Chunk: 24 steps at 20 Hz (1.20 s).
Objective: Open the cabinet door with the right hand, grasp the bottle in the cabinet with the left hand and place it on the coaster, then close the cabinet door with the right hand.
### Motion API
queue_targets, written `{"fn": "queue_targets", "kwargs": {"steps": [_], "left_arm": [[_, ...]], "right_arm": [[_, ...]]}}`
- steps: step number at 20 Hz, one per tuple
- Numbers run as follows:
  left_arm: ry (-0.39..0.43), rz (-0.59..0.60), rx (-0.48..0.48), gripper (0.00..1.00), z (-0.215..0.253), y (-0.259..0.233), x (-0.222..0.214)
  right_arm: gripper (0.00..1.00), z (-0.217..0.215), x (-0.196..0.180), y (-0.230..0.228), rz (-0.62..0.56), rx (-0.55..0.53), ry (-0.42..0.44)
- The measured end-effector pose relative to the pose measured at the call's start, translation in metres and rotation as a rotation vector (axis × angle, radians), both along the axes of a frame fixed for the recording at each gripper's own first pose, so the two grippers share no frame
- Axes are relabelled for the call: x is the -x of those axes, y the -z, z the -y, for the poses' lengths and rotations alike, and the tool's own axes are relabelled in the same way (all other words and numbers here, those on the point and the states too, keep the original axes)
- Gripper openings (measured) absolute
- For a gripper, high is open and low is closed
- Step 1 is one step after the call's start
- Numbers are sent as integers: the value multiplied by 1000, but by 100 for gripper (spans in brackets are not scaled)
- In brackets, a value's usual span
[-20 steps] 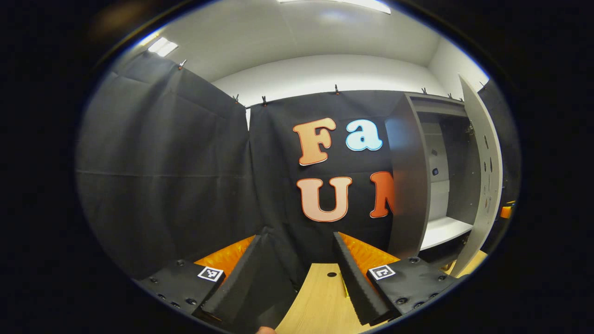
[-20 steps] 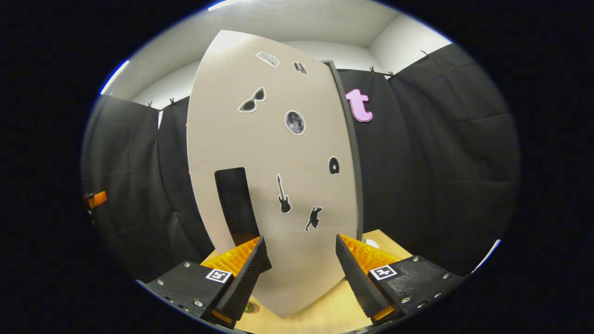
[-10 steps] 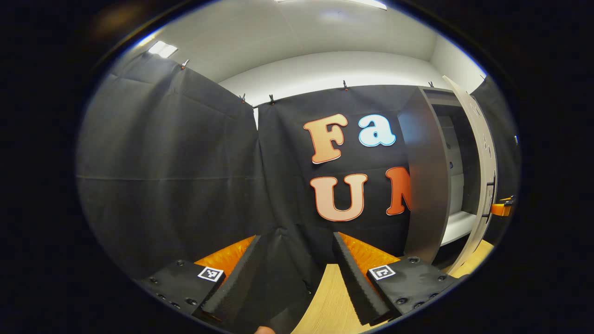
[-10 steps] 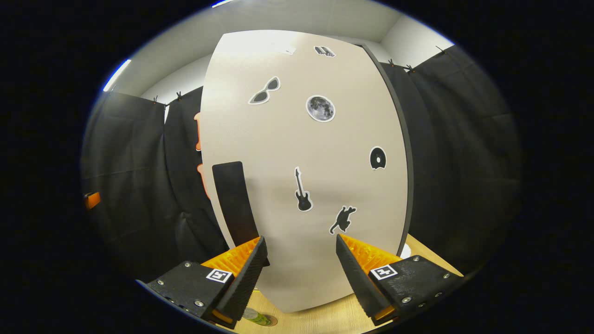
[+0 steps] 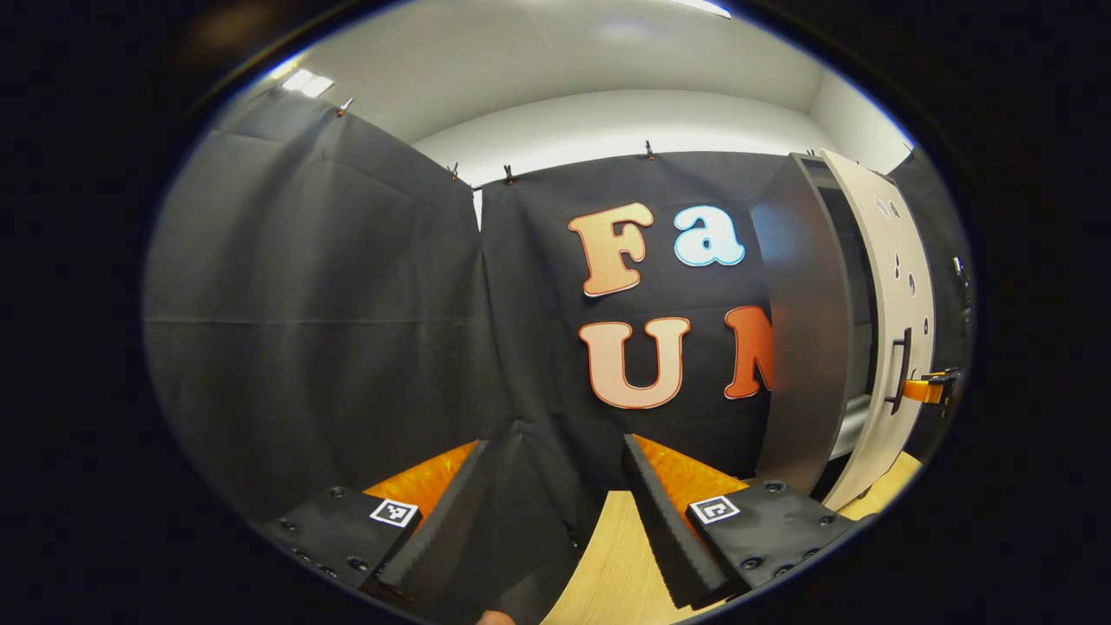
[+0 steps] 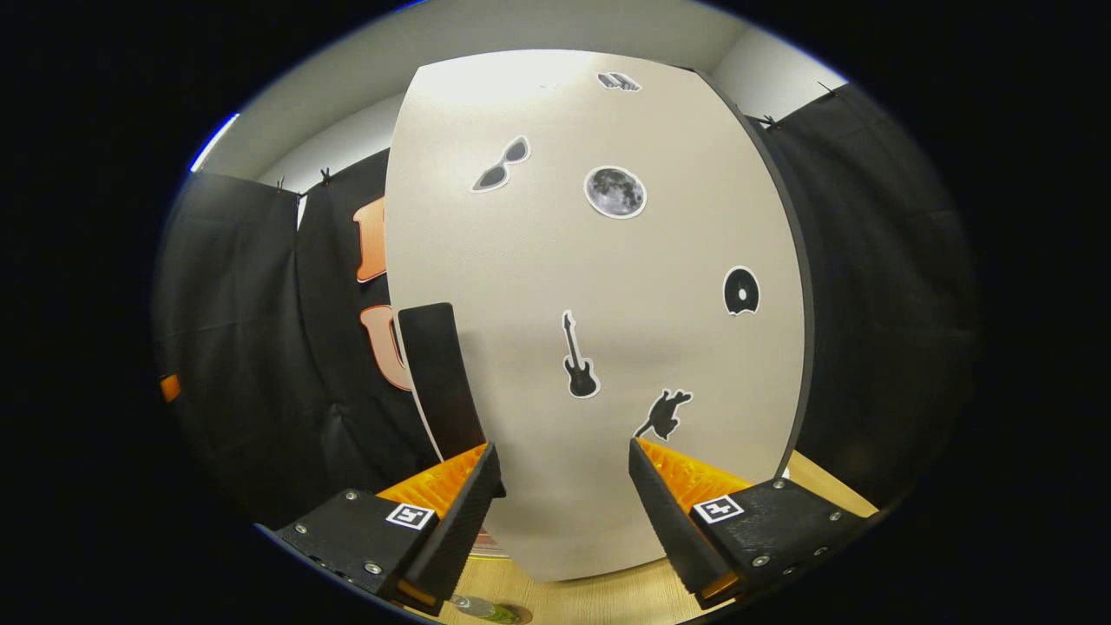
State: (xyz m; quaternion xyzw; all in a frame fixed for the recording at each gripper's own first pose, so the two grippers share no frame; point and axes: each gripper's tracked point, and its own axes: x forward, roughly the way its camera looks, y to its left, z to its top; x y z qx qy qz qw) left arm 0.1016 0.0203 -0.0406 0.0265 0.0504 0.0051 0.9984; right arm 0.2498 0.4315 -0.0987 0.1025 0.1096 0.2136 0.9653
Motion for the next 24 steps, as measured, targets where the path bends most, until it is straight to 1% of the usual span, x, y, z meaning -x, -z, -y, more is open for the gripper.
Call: {"fn": "queue_targets", "kwargs": {"steps": [2, 8, 12, 13, 14, 15, 16, 19, 24], "left_arm": [[-2, -2, 3, 96, -1, 1, -2], [-12, -6, 2, 97, -4, 1, -4], [-14, 1, -14, 98, -4, -2, -3], [-16, 0, -18, 96, -4, -3, -2], [-16, -2, -19, 96, -3, -3, -3], [-15, -1, -17, 98, -2, -4, -3], [-12, 0, -13, 96, 0, -6, -5], [7, 12, 5, 96, 6, -15, -2], [42, 38, 41, 96, 20, -32, -9]], "right_arm": [[93, -6, -4, -2, 0, 5, 4], [93, -16, -12, -3, -2, 20, 6], [93, -16, -16, -4, -2, 40, 16], [93, -15, -18, -5, -5, 47, 23], [93, -14, -21, -6, -7, 49, 20], [93, -13, -23, -8, -14, 46, 14], [93, -11, -21, -13, -14, 37, 10], [94, 14, -15, -36, 32, 59, 27], [93, 68, 13, -91, 98, 58, 41]]}}
